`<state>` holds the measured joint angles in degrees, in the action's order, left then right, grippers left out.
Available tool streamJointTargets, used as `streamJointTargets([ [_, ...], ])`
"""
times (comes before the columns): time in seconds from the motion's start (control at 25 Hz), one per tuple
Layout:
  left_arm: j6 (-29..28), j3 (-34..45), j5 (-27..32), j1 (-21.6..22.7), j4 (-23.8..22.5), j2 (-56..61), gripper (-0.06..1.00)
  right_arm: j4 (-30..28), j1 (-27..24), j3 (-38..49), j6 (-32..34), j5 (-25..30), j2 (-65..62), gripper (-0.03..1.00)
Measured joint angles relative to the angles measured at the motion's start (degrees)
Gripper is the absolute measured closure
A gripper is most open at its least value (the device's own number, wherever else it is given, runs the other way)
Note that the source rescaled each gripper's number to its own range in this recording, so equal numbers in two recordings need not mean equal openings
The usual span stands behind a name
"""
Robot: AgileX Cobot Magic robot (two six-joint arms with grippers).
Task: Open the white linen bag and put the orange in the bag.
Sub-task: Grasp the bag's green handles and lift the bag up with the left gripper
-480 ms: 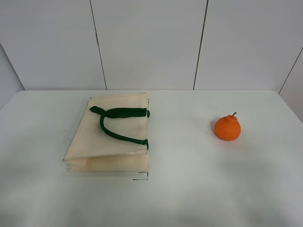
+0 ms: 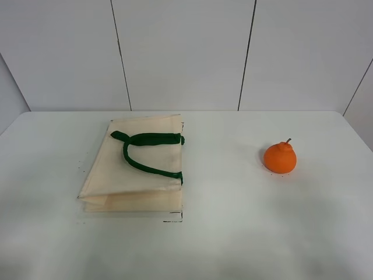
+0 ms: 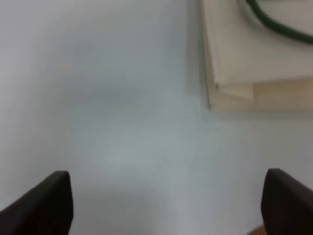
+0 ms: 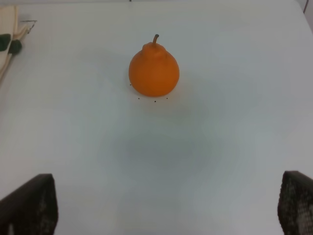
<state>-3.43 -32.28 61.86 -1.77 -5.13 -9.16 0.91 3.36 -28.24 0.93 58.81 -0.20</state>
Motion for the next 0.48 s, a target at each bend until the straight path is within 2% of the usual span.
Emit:
streamJointTargets([
  [0.2, 0.0, -8.23, 0.62, 0.0, 0.0, -17.35, -0.06, 0.0, 0.0, 0.0, 0.0, 0.0, 0.0, -0.03],
  [0.48, 0.05, -23.5, -1.28, 0.0, 0.0, -48.4, -0.06, 0.0, 0.0, 0.0, 0.0, 0.0, 0.0, -0.03],
])
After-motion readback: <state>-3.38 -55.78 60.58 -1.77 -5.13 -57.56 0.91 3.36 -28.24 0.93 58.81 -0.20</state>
